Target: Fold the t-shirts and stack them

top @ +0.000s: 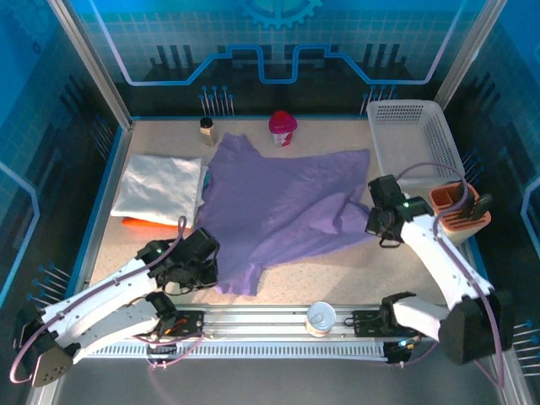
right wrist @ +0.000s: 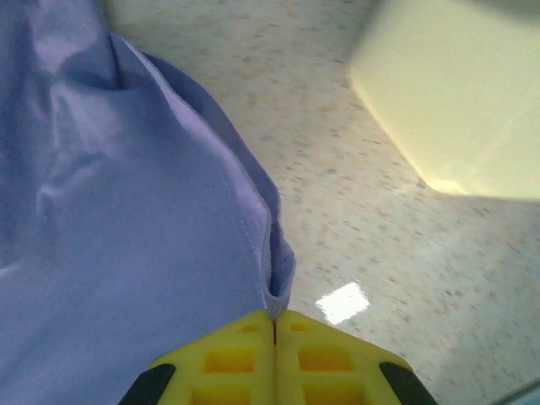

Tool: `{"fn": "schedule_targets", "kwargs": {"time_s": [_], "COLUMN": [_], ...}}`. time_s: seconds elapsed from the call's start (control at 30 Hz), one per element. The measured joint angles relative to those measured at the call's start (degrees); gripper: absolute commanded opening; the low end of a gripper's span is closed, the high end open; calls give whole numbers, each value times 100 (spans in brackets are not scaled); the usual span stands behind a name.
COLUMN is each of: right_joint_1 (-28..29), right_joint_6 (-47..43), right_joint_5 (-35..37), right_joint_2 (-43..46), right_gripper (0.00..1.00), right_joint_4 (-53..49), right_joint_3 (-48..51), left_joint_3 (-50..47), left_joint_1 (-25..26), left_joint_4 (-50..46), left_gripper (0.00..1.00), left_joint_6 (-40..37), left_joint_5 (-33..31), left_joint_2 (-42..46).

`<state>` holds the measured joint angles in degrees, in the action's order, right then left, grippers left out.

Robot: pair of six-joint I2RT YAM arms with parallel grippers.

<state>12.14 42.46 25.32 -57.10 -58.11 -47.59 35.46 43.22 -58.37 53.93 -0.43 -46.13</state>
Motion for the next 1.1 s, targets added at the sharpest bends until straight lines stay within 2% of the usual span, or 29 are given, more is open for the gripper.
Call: {"fn": "schedule_targets", "kwargs": {"time_s": [0.13,0.33,0.43,0.47,0.57,0.6,0.63,0.67,0.7,0.93,1.1], "right_joint_1": [-20,-20,-20,-20,-20,-22,-26,-31,-33,-48,-59], "right_joint_6": [282,492,538,549,612,610,605,575,555,334,210], "right_joint_5": [24,166,210,216,216,212,201,173,151,-107,-264], "right_joint_2": [627,332,214,203,162,138,118,101,81,-9,-72], "right_gripper": [0,0,3,9,33,54,84,97,100,100,100], "right_joint_4": [-101,-197,-177,-151,-26,11,55,87,107,466,636], "right_joint_3": [339,413,426,452,627,702,767,822,850,868,892], "left_joint_3": [-15,-151,-151,-151,-155,-157,-157,-157,-157,-385,-813], "left_joint_1": [0,0,0,0,0,0,0,2,0,2,2], "left_joint_4": [-59,-85,-101,-118,-188,-225,-273,-313,-361,-424,-129], "left_gripper": [4,6,21,25,50,54,55,55,56,52,49], "left_joint_6": [33,162,170,197,297,343,413,450,474,667,850], "left_joint_5": [2,0,-2,-4,-28,-35,-42,-46,-50,-15,81], "left_joint_2": [59,15,-7,-13,-81,-107,-125,-125,-122,-83,107]}}
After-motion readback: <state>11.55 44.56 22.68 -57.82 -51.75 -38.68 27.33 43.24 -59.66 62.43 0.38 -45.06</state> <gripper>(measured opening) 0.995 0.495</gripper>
